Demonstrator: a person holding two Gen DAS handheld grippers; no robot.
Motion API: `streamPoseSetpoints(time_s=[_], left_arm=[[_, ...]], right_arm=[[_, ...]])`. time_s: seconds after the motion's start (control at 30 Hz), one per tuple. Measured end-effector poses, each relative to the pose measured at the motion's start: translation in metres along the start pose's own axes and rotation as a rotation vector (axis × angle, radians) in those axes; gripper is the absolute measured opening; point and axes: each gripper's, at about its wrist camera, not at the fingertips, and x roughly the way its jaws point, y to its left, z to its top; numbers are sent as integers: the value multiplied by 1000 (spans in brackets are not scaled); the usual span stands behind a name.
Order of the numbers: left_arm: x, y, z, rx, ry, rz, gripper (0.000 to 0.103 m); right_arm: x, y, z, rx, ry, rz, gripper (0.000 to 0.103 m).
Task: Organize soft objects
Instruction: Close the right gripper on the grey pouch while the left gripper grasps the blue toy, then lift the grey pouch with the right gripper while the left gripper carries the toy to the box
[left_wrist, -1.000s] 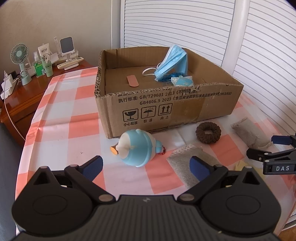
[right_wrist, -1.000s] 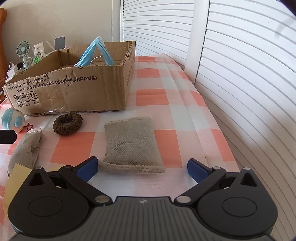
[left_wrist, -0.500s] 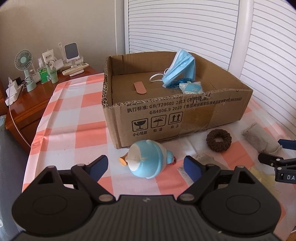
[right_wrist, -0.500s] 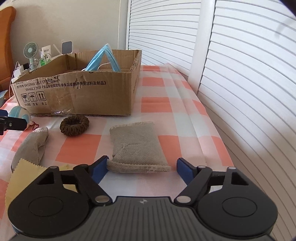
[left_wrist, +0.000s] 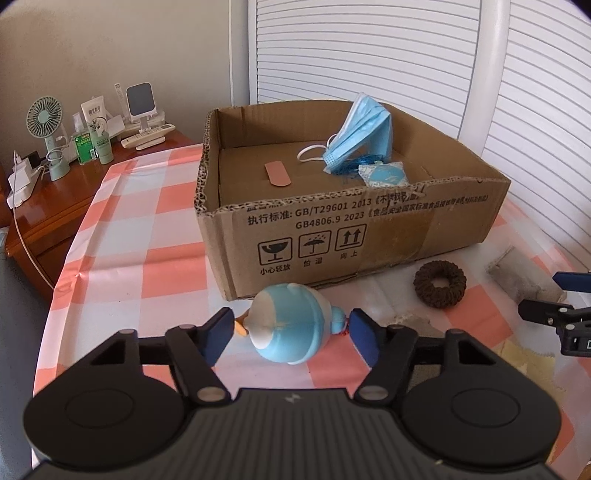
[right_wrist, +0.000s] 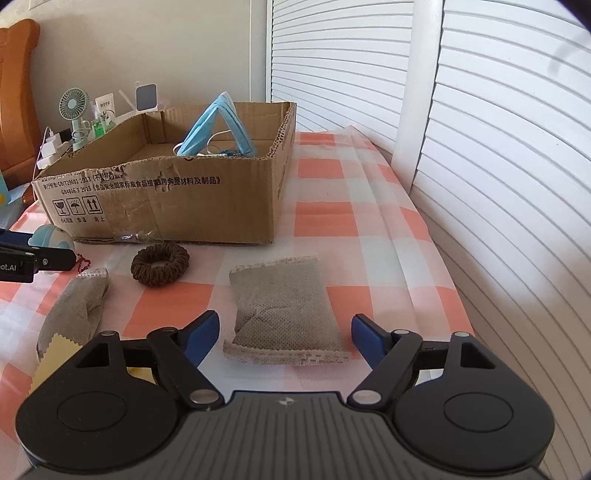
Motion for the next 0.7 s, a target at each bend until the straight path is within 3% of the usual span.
streamPoseSetpoints(time_s=[0.23, 0.3, 0.37, 0.43, 0.7], left_arm=[[4, 1, 1, -17, 1, 0, 57], [4, 1, 2, -18, 1, 3, 56], [4, 2, 2, -17, 0, 5, 55], [2, 2, 1, -10, -2, 9, 54], [-11, 4, 3, 21, -3, -21, 53]], right_arm=[[13, 5, 7, -71, 11, 3, 81], [14, 8, 7, -98, 8, -5, 74], [12, 10, 8, -109, 8, 6, 58], [11, 10, 8, -113, 9, 5, 53], [-2, 4, 9, -101, 13, 36, 46]])
